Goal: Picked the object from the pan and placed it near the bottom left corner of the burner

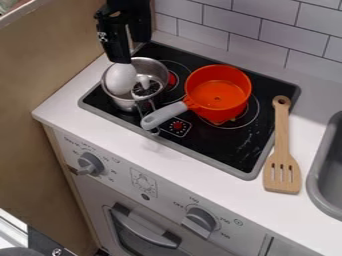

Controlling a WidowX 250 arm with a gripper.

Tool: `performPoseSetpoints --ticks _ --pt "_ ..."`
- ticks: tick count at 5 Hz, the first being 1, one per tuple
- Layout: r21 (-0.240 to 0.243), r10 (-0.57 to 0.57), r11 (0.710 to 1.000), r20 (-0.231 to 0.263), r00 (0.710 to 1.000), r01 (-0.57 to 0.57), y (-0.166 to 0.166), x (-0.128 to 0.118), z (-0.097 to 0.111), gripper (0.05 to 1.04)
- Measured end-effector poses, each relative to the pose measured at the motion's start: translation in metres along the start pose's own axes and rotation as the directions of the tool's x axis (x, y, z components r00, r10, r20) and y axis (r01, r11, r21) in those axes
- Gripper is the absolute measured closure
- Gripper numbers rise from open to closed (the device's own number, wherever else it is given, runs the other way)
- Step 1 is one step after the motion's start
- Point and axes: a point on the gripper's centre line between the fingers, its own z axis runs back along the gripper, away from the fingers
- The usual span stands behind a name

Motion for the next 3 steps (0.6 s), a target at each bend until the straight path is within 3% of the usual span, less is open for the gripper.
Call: performPoseSetpoints --ticks 1,3 --pt "-0.033 0.008 0.999 0.003 1.0 -0.008 -0.002 -0.001 -0.01 0.083" --pt "-0.016 -0.029 0.999 -0.025 0.999 0.028 0.014 -0.01 -0.028 0.083"
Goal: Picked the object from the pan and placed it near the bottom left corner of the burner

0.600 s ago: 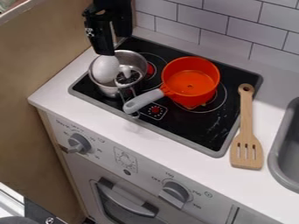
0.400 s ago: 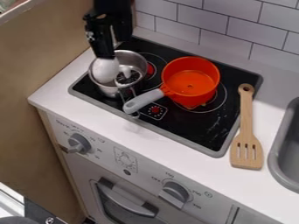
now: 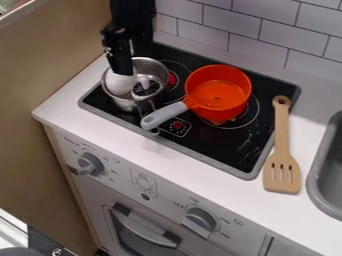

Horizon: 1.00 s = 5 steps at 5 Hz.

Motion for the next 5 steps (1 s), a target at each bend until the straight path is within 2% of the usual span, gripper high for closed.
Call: performPoseSetpoints --ticks 3,4,5 --pt "0.028 -0.067 0.997 -0.054 0.996 0.069 0.003 -0.021 -0.01 0.083" --pt "0.051 -0.082 0.995 -0.063 0.995 0.086 0.004 -0.024 -0.015 0.083" --pt "0.064 -0.058 0.996 -0.046 0.997 0.061 0.005 -0.022 -0.015 0.083"
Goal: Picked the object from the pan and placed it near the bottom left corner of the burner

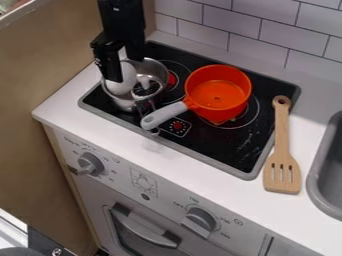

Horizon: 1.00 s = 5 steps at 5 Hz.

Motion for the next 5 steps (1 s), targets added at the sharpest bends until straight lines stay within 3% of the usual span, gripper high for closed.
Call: performPoseSetpoints --ticks 1,4,5 --pt "-0.002 0.024 1.0 0.009 1.0 -0.024 0.003 0.007 -0.007 0.083" --pt "0.057 0.054 0.997 -0.018 0.998 -0.053 0.019 0.023 -0.016 0.083" --pt "0.041 0.075 0.996 -0.016 0.997 -0.075 0.015 0.029 -0.021 0.083"
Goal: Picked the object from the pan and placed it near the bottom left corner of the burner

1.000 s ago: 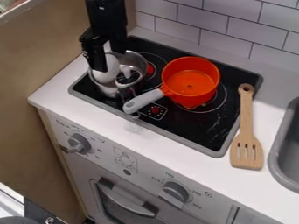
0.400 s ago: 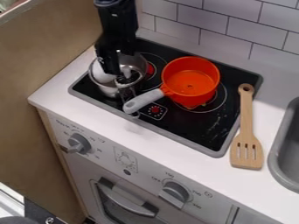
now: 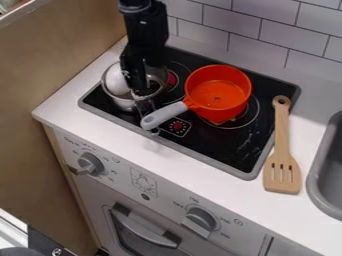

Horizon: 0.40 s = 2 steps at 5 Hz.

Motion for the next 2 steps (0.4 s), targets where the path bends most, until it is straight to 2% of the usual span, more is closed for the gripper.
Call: performPoseSetpoints --ticks 1,2 --pt "-0.015 0.019 1.0 -0.003 1.0 -0.019 -0.0053 0.0057 -0.0049 0.121" --pt "-0.014 0.032 0.999 -0.003 0.999 -0.032 -0.0065 0.0082 -0.0072 0.386"
